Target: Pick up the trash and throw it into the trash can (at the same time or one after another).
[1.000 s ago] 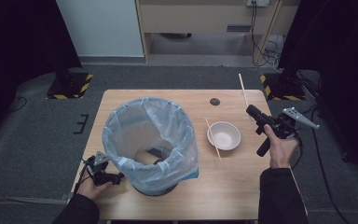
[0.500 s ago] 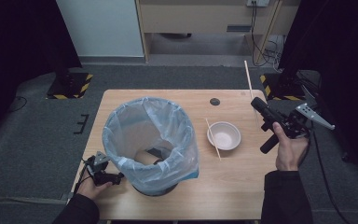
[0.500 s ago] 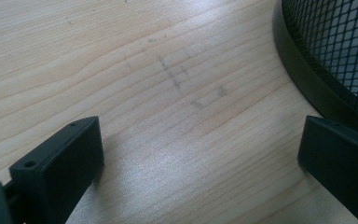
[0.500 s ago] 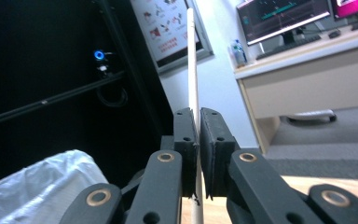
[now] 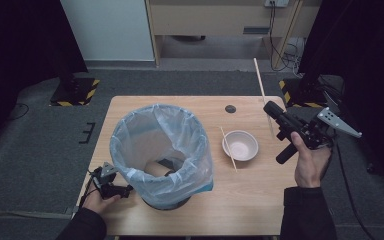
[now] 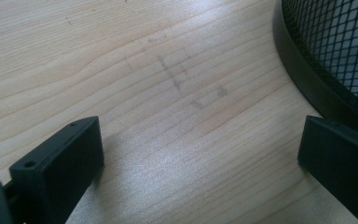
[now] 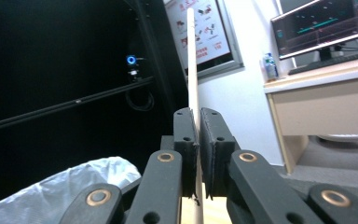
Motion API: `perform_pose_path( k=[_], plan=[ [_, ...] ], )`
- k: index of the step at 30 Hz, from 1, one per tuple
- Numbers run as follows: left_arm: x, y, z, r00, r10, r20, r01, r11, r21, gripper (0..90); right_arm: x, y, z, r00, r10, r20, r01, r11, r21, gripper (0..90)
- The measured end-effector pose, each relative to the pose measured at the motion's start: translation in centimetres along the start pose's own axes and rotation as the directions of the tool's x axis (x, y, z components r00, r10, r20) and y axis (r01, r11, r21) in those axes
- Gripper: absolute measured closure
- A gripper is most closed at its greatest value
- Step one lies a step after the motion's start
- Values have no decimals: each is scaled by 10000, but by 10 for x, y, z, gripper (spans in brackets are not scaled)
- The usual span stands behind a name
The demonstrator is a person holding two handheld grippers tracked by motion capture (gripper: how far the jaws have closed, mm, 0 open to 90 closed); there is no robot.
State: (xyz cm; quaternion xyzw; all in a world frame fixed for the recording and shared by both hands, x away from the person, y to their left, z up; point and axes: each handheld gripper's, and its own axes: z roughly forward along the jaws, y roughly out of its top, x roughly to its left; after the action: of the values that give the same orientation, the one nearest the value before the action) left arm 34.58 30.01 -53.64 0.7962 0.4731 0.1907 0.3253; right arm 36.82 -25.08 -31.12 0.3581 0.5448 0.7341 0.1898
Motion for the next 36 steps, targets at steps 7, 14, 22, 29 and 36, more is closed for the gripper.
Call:
perform_pose_path(
  k=[7,14,22,29,36],
  plan=[
    [0,0,0,10000,-1,-1,1,10000,-1,0,9,3,2,9994,-102,-344,100,9999,-58,860],
    [0,0,0,10000,-2,-1,2,10000,-2,0,17,5,6,9977,-187,-644,185,9998,-29,860],
    [0,0,0,10000,-2,-1,2,10000,-1,0,31,8,14,9937,-408,-1042,411,9992,13,860],
    [0,0,0,10000,-1,0,1,10000,-2,0,43,15,20,9891,-560,-1364,552,9984,-92,861],
    [0,0,0,10000,0,0,0,10000,-1,0,61,21,33,9797,-740,-1865,733,9972,-107,860]
  ],
)
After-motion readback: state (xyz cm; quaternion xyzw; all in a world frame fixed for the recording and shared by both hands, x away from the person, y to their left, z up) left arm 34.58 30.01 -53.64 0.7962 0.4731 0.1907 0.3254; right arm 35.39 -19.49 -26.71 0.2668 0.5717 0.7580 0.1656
